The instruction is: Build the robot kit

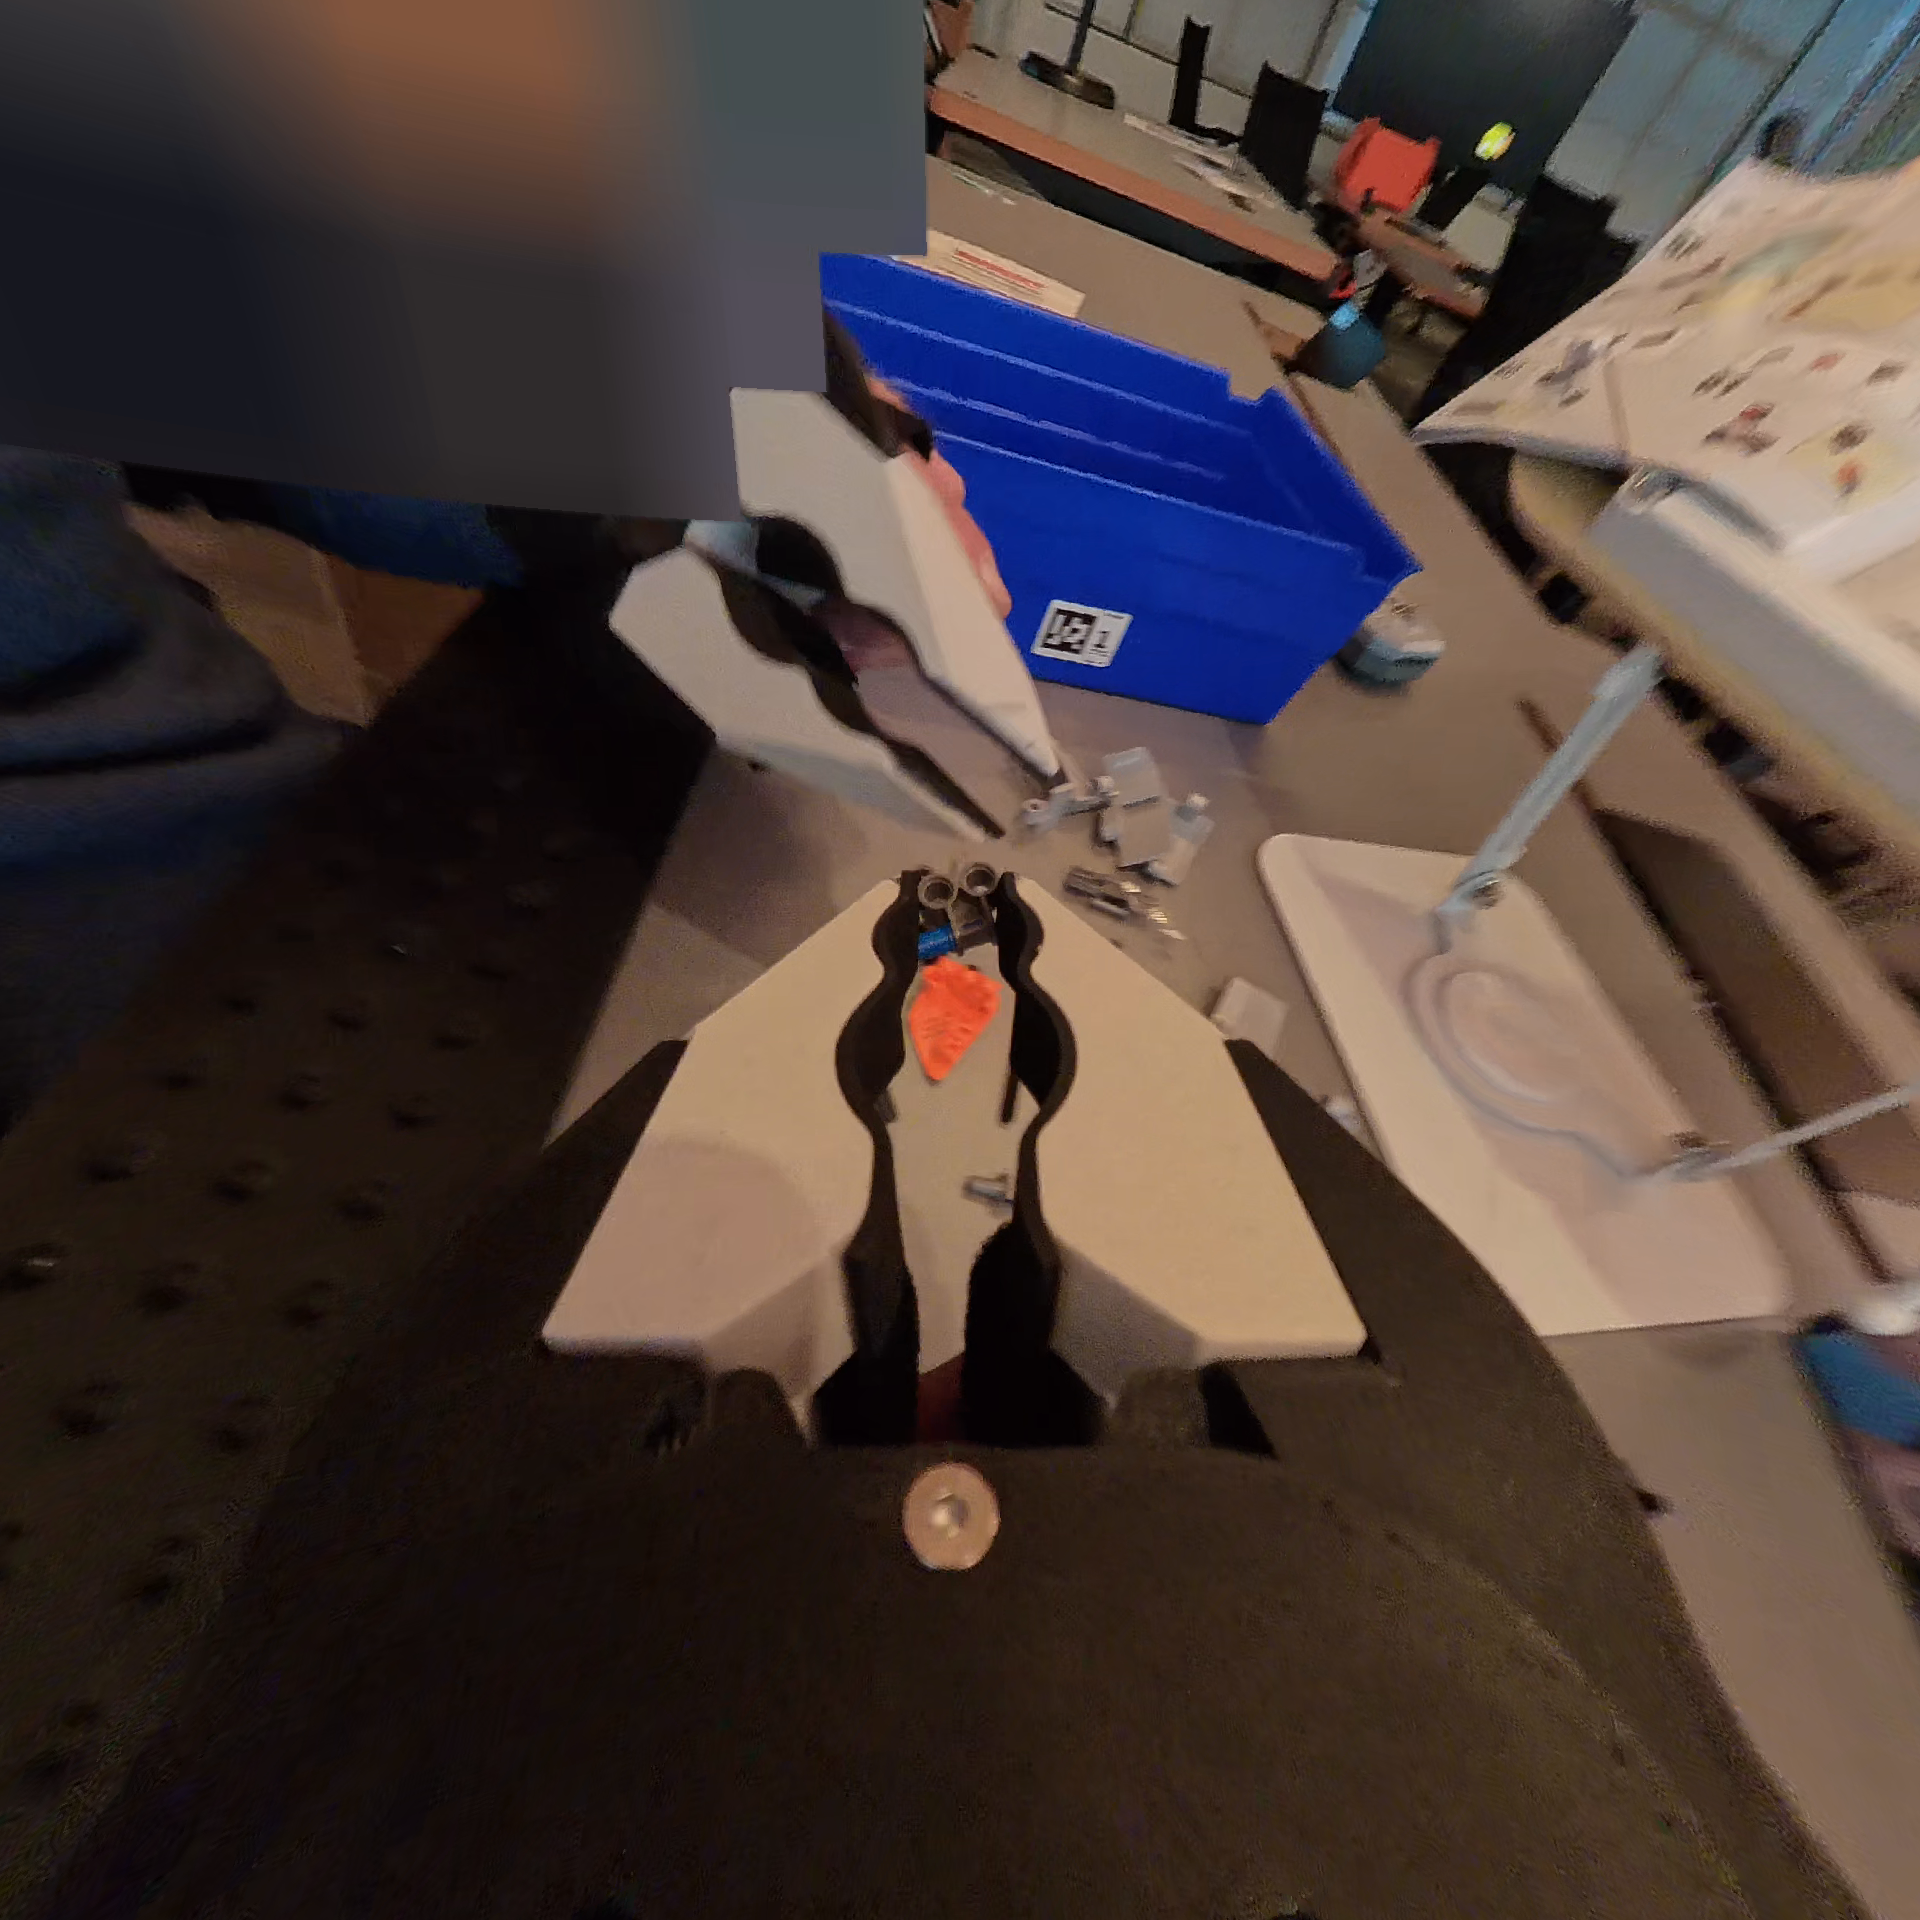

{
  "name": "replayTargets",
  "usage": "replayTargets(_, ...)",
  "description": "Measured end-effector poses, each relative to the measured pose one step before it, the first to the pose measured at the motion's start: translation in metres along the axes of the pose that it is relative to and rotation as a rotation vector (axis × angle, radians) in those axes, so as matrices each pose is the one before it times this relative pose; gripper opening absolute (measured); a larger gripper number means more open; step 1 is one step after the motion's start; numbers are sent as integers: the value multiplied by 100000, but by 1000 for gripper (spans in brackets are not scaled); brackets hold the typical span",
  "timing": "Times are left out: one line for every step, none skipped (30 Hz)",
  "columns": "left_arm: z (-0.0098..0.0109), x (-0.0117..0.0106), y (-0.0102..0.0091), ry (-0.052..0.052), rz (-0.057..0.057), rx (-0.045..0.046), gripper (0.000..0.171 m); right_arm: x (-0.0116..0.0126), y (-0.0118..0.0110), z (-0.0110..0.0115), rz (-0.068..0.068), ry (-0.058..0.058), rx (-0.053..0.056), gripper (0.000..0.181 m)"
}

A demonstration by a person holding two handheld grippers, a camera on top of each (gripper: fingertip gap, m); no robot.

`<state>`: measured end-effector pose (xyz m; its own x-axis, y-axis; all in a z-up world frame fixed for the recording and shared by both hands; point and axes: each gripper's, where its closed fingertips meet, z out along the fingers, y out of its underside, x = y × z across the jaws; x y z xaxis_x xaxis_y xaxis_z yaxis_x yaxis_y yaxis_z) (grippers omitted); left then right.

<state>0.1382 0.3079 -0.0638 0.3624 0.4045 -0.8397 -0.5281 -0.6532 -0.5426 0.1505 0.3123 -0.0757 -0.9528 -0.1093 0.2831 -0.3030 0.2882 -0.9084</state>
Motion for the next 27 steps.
replayTargets(-43,-556,240,1817,-11421,237,10,143,10,-34,-5988,3283,-1300,12)
replayTargets(-25,-351,140,3593,-12873,612,10,218,145,-1,-6065,3787,-2252,13)
replayTargets(40,-135,204,5076,-12967,-257,11,140,193,31,-7590,3767,-2576,13)
replayTargets(98,-102,255,4497,-11987,-570,13,40,-55,13,-5684,2923,-954,13)
replayTargets(115,54,165,4907,-11277,55,13,102,-188,20,-3930,2748,-56,13)
replayTargets(161,346,213,6388,-11422,-540,14,84,-60,43,-4767,2702,-922,13)
replayTargets(179,225,179,5031,-10037,-334,15,25,16,62,-4948,2322,-1215,13)
replayTargets(126,238,119,4518,-8001,207,15,-19,-88,43,-4092,1925,-573,13)
replayTargets(177,498,262,5796,-6828,-1089,16,30,-127,23,-3078,1950,-124,13)
replayTargets(172,398,143,4539,-5902,-181,18,92,-25,45,-3206,2153,-658,13)
replayTargets(133,234,28,3002,-4711,585,17,110,56,41,-3998,2385,-1075,13)
replayTargets(88,147,13,2305,-3665,322,14,18,21,14,-3554,1607,-735,13)
replayTargets(8,-2,-112,1218,-2866,845,14,70,-14,14,-2666,1672,-353,13)
replayTargets(-1,118,-191,1504,-2027,1227,15,-19,-69,25,-2486,1085,90,13)
replayTargets(51,236,-25,1733,-1055,124,13,0,-37,57,-1847,920,-356,13)
replayTargets(80,63,122,595,-617,-767,13,-72,104,61,-1265,-37,-1029,13)
replayTargets(82,46,59,429,-622,-109,16,19,-22,-8,-1260,656,262,12)
replayTargets(68,326,-29,2292,-1355,499,16,43,-100,-19,-806,722,606,13)
replayTargets(83,306,-13,2225,-1762,255,17,-46,-29,30,-902,173,-345,13)
replayTargets(77,14,-31,140,-844,323,17,15,-173,-9,-1518,863,500,13)
replayTargets(55,-90,-16,-937,812,215,13,-6,-178,-14,-1086,565,393,12)
replayTargets(11,57,-76,-21,852,608,8,-113,-128,13,-1129,-101,-76,12)
replayTargets(-13,81,-102,449,-40,668,7,2,-117,-2,-1598,854,111,13)
replayTargets(-27,49,-70,366,-216,594,7,44,-87,-12,-1221,946,22,13)
replayTargets(-31,8,19,114,274,67,6,-10,-32,-1,-507,117,-68,13)
replayTargets(-31,-31,-43,-531,700,317,6,29,-6,32,10,346,18,13)
replayTargets(-18,-103,-37,-1349,1209,182,6,37,57,63,138,603,-360,13)
